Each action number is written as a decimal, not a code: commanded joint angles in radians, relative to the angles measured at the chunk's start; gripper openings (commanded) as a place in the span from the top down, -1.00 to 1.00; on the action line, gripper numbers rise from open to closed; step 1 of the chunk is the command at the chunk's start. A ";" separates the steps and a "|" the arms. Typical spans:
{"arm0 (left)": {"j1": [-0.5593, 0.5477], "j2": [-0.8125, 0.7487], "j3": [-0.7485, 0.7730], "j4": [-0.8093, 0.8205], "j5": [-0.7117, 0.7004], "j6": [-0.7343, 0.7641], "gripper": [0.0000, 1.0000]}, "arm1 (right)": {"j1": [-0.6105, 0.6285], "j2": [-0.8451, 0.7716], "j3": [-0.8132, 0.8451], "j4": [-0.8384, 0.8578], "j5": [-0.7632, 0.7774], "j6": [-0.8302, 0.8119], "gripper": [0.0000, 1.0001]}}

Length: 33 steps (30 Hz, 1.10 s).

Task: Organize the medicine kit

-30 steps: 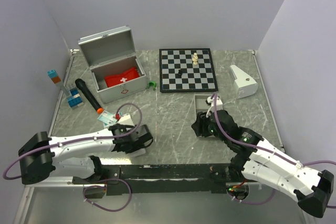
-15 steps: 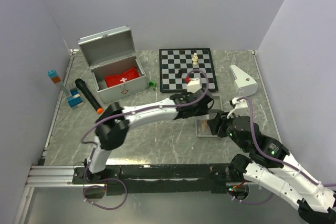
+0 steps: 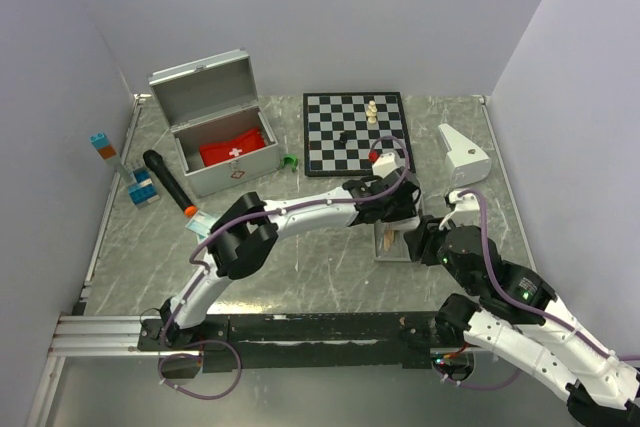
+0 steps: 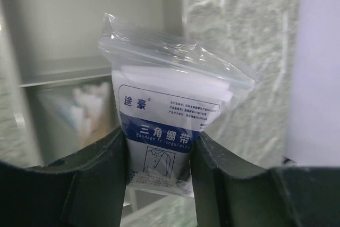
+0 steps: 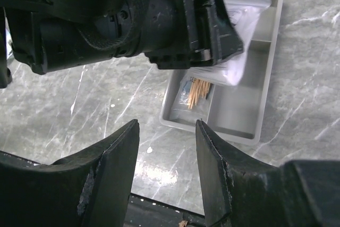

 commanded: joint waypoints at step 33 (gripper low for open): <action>-0.023 -0.277 -0.236 0.107 -0.014 -0.058 -0.65 | -0.005 0.061 0.045 -0.049 0.171 0.118 -0.07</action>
